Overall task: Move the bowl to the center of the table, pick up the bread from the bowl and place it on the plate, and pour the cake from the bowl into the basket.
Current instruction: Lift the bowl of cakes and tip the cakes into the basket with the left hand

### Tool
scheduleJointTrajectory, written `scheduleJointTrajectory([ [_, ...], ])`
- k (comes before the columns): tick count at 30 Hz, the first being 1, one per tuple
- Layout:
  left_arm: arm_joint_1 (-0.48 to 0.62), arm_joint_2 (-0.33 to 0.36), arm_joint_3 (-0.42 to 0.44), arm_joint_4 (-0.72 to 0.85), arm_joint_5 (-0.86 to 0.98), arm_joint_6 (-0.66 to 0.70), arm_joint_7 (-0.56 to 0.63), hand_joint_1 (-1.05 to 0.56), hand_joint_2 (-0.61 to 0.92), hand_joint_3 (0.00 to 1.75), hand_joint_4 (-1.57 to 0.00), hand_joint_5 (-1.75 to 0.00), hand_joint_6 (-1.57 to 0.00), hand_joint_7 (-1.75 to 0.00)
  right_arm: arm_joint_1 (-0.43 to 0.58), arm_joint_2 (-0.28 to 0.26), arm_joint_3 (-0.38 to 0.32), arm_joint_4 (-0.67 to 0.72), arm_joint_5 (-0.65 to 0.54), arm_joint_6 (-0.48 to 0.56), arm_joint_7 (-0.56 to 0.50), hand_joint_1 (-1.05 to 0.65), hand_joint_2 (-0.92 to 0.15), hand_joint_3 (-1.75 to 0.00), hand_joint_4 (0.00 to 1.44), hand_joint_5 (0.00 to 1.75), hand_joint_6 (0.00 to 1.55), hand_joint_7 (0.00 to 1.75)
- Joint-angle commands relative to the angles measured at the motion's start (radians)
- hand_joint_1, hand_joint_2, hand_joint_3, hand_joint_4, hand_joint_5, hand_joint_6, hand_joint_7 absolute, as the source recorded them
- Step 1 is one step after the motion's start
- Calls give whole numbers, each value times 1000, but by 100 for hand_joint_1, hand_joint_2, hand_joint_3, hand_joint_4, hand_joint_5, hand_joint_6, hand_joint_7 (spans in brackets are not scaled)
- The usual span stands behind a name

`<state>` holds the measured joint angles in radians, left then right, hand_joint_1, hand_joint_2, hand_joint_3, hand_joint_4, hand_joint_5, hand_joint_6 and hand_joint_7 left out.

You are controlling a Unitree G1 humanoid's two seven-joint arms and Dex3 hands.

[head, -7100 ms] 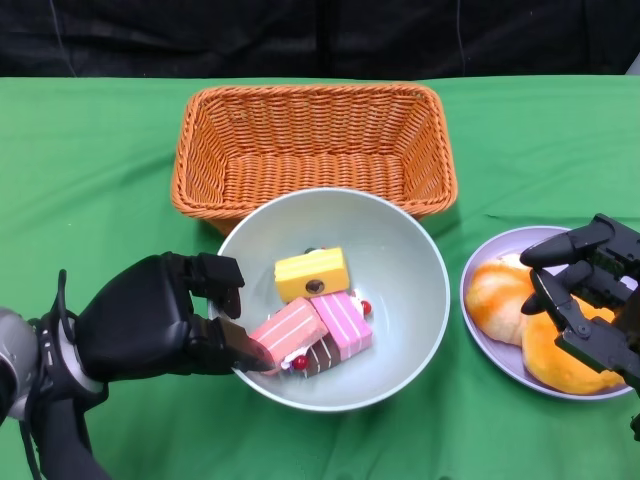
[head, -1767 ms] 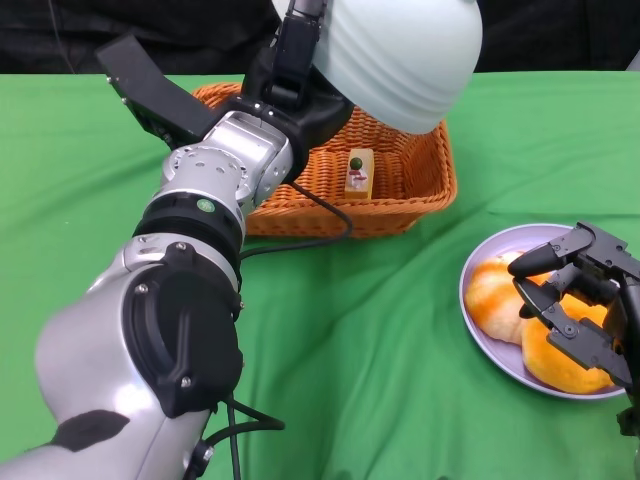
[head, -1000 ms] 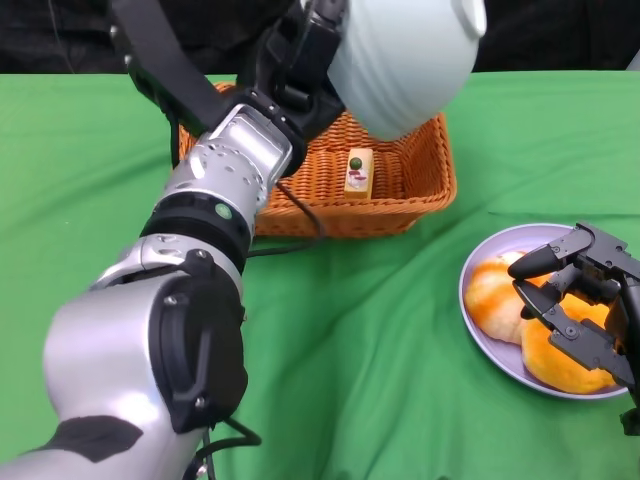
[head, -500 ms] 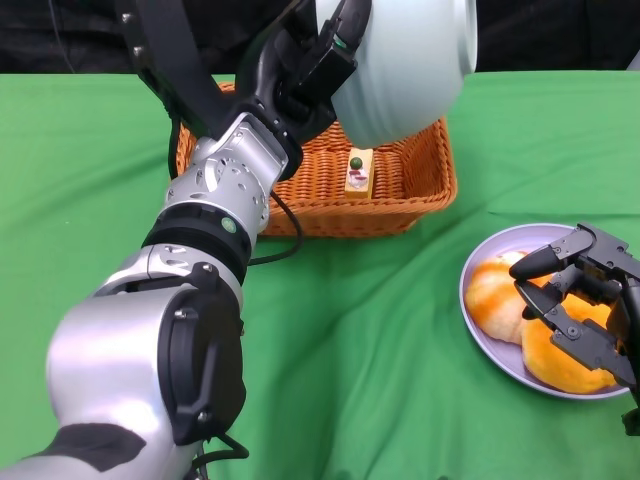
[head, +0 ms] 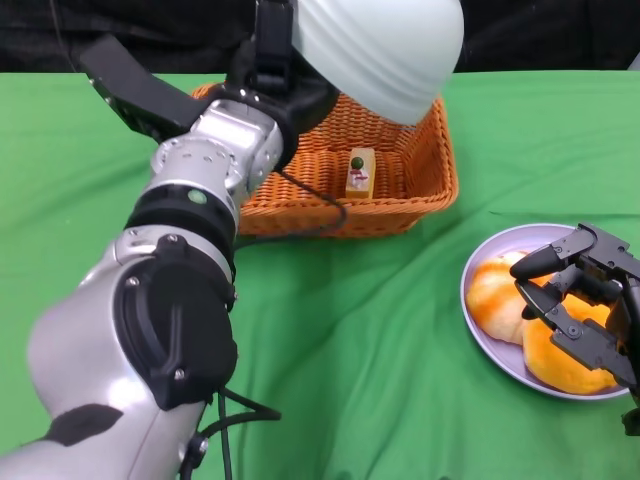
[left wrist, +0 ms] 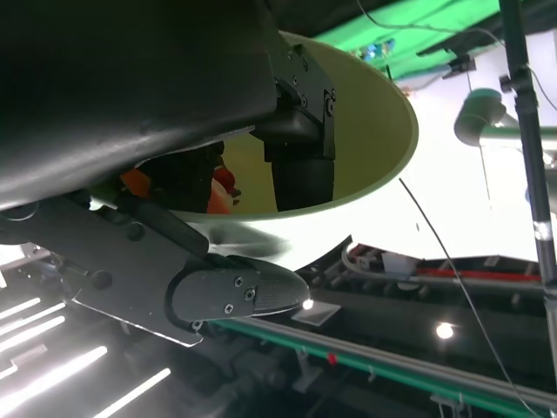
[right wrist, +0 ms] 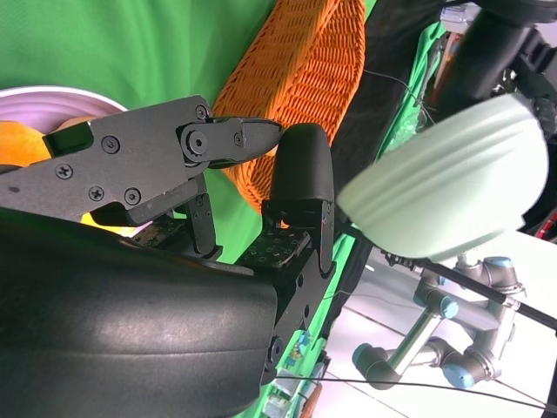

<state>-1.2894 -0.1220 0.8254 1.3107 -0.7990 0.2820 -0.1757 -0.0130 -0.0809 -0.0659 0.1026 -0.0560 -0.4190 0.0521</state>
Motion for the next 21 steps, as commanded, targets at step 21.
scheduleJointTrajectory([
  [21, 25, -2, -339, -47, 339, -261, -46, -21, 82, 57, -79, -175, -61, -166, 3, -14, -5, 11, 7, -13, 0, -15, -90, -24, 69, 154, 64, 127],
])
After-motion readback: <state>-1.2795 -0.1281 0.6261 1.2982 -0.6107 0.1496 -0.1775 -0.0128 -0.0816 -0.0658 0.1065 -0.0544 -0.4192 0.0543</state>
